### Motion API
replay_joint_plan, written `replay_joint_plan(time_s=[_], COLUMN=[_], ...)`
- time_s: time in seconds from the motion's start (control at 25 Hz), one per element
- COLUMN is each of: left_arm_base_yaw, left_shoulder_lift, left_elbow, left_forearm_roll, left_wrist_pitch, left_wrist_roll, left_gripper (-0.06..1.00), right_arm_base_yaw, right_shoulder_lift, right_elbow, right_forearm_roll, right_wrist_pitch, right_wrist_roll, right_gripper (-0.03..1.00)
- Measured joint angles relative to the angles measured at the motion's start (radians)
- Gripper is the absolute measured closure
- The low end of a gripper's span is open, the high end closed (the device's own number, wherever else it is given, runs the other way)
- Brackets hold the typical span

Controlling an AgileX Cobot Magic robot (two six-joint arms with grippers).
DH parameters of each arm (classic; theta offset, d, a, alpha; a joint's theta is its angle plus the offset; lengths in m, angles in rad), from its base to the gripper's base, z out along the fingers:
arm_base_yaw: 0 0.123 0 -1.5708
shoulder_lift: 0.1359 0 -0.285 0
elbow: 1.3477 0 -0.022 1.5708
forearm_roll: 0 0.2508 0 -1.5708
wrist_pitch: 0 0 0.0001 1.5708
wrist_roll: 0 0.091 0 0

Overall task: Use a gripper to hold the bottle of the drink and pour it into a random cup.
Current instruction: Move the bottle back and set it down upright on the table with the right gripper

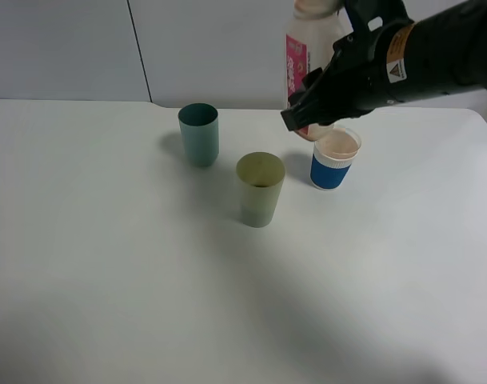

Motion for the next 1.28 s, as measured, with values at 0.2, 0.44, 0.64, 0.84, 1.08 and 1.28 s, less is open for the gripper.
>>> replay_joint_plan(time_s=[0.2, 0.44, 0.64, 0.84, 1.08, 1.28], left_arm_base_yaw=[0.000, 0.000, 0.000, 0.000, 0.000, 0.000], left_shoulder_lift=[0.000, 0.000, 0.000, 0.000, 0.000, 0.000], left_elbow=[0.000, 0.000, 0.000, 0.000, 0.000, 0.000], left_forearm_roll=[0.000, 0.000, 0.000, 0.000, 0.000, 0.000], left_wrist_pitch=[0.000, 0.000, 0.000, 0.000, 0.000, 0.000], left_wrist_roll=[0.000, 0.000, 0.000, 0.000, 0.000, 0.000], left_gripper=[0.02, 0.02, 0.02, 0.02, 0.02, 0.02], right_arm_base_yaw=[-0.008, -0.008, -0.009, -0.009, -0.009, -0.009], right_shoulder_lift=[-0.001, -0.002, -0.008, -0.009, -0.010, -0.043], right_elbow=[0.128, 0.256, 0.308, 0.319, 0.325, 0.329], right_forearm_roll=[0.149, 0.207, 0.273, 0.282, 0.282, 0.282], right_wrist_pitch=[-0.148, -0.261, -0.338, -0.356, -0.374, -0.329], right_wrist_roll=[-0.085, -0.094, -0.114, -0.125, -0.128, -0.152], right_gripper=[0.60, 0.60, 0.60, 0.60, 0.60, 0.60])
